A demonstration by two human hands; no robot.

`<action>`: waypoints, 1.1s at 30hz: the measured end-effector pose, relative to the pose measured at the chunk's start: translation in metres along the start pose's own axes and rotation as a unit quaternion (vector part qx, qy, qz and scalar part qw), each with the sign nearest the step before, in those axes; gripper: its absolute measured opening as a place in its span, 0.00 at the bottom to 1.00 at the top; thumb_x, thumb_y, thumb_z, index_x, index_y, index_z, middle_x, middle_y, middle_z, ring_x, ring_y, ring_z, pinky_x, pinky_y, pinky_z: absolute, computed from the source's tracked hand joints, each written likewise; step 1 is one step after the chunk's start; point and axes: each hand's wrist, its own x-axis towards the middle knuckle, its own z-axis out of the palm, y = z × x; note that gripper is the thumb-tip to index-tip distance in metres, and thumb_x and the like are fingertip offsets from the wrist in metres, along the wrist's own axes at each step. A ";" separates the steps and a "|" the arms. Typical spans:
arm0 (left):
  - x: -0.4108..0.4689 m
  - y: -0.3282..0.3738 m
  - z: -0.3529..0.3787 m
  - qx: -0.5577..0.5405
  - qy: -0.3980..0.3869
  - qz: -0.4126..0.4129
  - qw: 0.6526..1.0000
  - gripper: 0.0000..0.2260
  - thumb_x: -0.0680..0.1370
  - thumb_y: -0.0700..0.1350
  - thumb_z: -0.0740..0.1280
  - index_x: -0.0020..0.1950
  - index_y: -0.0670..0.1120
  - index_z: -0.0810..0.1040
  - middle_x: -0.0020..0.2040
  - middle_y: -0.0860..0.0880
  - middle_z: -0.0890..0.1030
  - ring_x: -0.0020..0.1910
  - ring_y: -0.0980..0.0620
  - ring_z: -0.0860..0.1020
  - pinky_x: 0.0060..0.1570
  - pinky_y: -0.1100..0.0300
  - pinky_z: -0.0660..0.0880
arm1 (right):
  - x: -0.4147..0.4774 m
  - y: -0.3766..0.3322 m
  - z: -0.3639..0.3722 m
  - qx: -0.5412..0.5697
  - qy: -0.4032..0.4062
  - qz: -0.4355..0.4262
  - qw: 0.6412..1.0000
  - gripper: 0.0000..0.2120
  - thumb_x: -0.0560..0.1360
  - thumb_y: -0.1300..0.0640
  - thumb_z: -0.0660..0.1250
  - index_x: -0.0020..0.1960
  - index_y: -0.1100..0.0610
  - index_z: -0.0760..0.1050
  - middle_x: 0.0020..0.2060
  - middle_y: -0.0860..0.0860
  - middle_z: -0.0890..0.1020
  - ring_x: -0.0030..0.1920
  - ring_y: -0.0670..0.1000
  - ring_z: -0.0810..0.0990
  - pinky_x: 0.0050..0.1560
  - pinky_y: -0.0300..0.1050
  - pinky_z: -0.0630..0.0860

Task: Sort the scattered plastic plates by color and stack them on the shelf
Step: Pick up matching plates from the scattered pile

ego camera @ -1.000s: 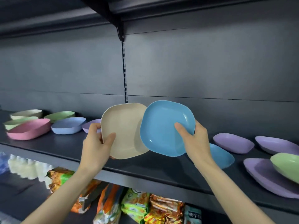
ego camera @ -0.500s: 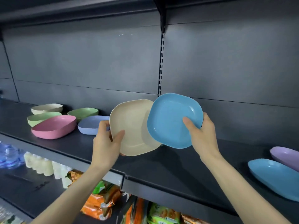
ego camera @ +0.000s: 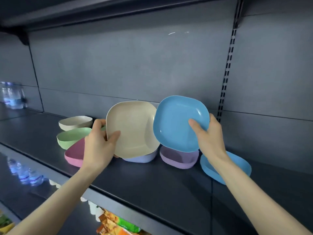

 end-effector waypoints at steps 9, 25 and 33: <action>0.083 -0.074 -0.026 0.003 -0.075 0.034 0.997 0.11 0.75 0.38 0.69 0.52 0.45 0.70 0.35 0.54 0.79 0.38 0.48 0.79 0.35 0.54 0.73 | 0.005 0.013 0.099 -0.081 0.079 0.023 0.993 0.06 0.76 0.56 0.66 0.50 0.56 0.71 0.41 0.45 0.77 0.44 0.48 0.75 0.39 0.36 0.71; 0.074 -0.037 0.092 -0.084 -0.297 0.062 0.949 0.14 0.76 0.33 0.62 0.55 0.48 0.62 0.41 0.52 0.74 0.30 0.52 0.76 0.17 0.69 0.68 | -0.026 0.018 -0.029 -0.279 0.248 0.146 0.916 0.14 0.74 0.55 0.69 0.55 0.59 0.72 0.46 0.51 0.78 0.49 0.55 0.77 0.45 0.47 0.74; 0.037 -0.025 0.132 -0.066 -0.306 0.040 0.949 0.16 0.76 0.35 0.62 0.62 0.44 0.64 0.47 0.48 0.75 0.45 0.45 0.73 0.42 0.51 0.75 | -0.018 0.058 -0.075 -0.353 0.192 0.229 0.886 0.15 0.71 0.52 0.71 0.54 0.55 0.70 0.46 0.49 0.79 0.50 0.57 0.78 0.52 0.54 0.75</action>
